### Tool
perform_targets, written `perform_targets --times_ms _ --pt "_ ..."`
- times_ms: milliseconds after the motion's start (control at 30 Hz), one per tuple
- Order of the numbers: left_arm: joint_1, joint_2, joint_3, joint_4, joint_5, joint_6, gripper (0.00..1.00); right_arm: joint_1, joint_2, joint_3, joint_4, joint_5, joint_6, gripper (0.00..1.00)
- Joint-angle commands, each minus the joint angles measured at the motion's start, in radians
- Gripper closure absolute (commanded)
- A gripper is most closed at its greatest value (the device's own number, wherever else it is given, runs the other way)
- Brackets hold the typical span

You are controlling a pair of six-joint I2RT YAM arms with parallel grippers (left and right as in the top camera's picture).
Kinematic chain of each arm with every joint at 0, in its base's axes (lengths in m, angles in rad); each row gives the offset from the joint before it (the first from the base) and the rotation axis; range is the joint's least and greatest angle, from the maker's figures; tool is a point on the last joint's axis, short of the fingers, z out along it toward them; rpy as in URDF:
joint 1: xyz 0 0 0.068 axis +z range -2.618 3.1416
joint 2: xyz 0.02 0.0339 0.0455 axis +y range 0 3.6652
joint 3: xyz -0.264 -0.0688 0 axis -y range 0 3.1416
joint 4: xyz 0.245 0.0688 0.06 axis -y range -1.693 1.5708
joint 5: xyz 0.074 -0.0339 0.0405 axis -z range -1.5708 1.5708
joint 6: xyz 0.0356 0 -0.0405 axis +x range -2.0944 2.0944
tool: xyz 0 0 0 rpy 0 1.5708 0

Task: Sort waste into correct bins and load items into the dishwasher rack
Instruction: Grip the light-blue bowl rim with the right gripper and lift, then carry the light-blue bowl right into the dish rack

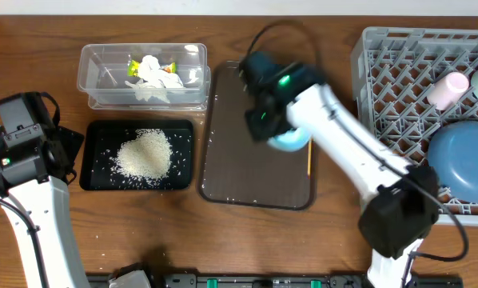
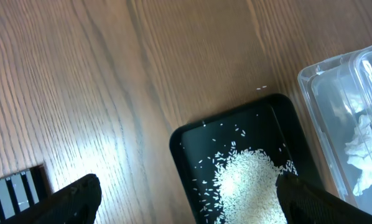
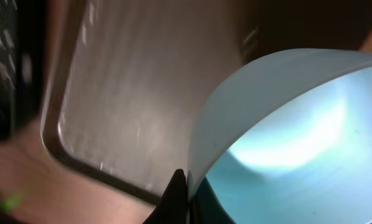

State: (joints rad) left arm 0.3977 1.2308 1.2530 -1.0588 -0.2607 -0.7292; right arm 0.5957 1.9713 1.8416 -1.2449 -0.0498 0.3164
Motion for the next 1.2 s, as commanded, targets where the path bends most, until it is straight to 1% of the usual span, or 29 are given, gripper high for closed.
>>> perform_targets --times_ms 0,100,167,300,367,400,533,667,733,833,900,967,1167 --pt "0.004 0.003 -0.001 -0.003 -0.005 -0.002 0.08 -0.116 -0.061 0.08 -0.003 0.007 -0.091 0.99" --pt "0.004 0.003 -0.001 -0.003 -0.005 -0.002 0.08 -0.241 -0.102 0.095 0.028 -0.103 -0.185 0.99" --pt "0.004 0.003 -0.001 -0.003 -0.005 -0.002 0.08 -0.344 -0.12 0.095 0.047 -0.234 -0.246 0.99" --pt "0.004 0.003 -0.001 -0.003 -0.005 -0.002 0.08 -0.549 -0.117 0.078 0.1 -0.551 -0.344 0.99" --pt "0.004 0.003 -0.001 -0.003 -0.005 -0.002 0.08 -0.653 -0.114 0.042 0.153 -0.764 -0.425 0.99" --pt "0.004 0.003 -0.001 -0.003 -0.005 -0.002 0.08 -0.697 -0.114 0.021 0.18 -0.844 -0.443 0.99" --pt "0.004 0.003 -0.001 -0.003 -0.005 -0.002 0.08 -0.826 -0.114 -0.071 0.292 -1.063 -0.446 0.99" --pt "0.004 0.003 -0.001 -0.003 -0.005 -0.002 0.08 -0.915 -0.114 -0.198 0.502 -1.294 -0.443 0.99" --pt "0.004 0.003 -0.001 -0.003 -0.005 -0.002 0.08 -0.94 -0.114 -0.261 0.607 -1.336 -0.398 0.99" --pt "0.004 0.003 -0.001 -0.003 -0.005 -0.002 0.08 -0.956 -0.114 -0.353 0.748 -1.336 -0.286 0.99" --pt "0.004 0.003 -0.001 -0.003 -0.005 -0.002 0.08 -0.958 -0.114 -0.402 0.808 -1.335 -0.217 0.99" --pt "0.004 0.003 -0.001 -0.003 -0.005 -0.002 0.08 -0.958 -0.114 -0.438 0.835 -1.335 -0.176 0.99" --pt "0.004 0.003 -0.001 -0.003 -0.005 -0.002 0.08 -0.969 -0.114 -0.501 0.821 -1.279 -0.1 0.99"
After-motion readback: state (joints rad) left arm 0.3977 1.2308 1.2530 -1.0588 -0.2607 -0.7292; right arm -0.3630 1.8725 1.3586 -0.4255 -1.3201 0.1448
